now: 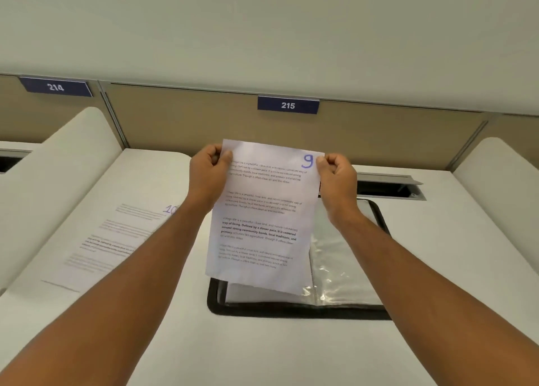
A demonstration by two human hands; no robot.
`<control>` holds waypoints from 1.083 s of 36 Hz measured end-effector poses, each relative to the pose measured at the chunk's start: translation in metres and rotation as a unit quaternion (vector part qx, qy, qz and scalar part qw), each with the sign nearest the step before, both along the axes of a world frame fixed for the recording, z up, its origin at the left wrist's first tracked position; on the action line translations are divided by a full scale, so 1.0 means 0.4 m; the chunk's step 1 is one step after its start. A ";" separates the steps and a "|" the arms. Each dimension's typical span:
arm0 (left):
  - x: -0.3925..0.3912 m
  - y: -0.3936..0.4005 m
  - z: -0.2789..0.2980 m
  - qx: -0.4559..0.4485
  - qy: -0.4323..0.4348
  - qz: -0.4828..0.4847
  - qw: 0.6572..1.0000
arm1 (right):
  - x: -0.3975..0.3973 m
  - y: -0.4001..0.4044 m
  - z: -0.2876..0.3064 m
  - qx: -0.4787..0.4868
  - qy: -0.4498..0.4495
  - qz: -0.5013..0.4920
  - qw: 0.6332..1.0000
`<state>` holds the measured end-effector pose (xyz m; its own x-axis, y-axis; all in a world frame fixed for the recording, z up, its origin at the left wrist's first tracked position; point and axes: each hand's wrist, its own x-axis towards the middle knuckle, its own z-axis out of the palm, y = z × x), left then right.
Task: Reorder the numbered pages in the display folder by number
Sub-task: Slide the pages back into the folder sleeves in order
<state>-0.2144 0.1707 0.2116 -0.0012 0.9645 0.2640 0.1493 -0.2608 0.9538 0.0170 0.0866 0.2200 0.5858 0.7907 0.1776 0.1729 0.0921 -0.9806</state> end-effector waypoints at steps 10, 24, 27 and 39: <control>0.195 -0.186 -0.156 -0.104 -0.024 0.010 0.994 | 0.177 -0.191 -0.119 -0.146 0.072 0.037 0.986; 0.338 -0.366 -0.361 -0.211 0.123 -0.131 0.961 | 0.390 -0.458 -0.300 -0.292 0.057 0.041 0.954; 0.369 -0.382 -0.395 -0.195 0.234 -0.170 0.937 | 0.430 -0.507 -0.317 -0.322 0.047 0.049 0.944; 0.496 -0.422 -0.472 -0.036 0.398 -0.310 0.862 | 0.506 -0.616 -0.376 -0.345 0.036 0.073 0.935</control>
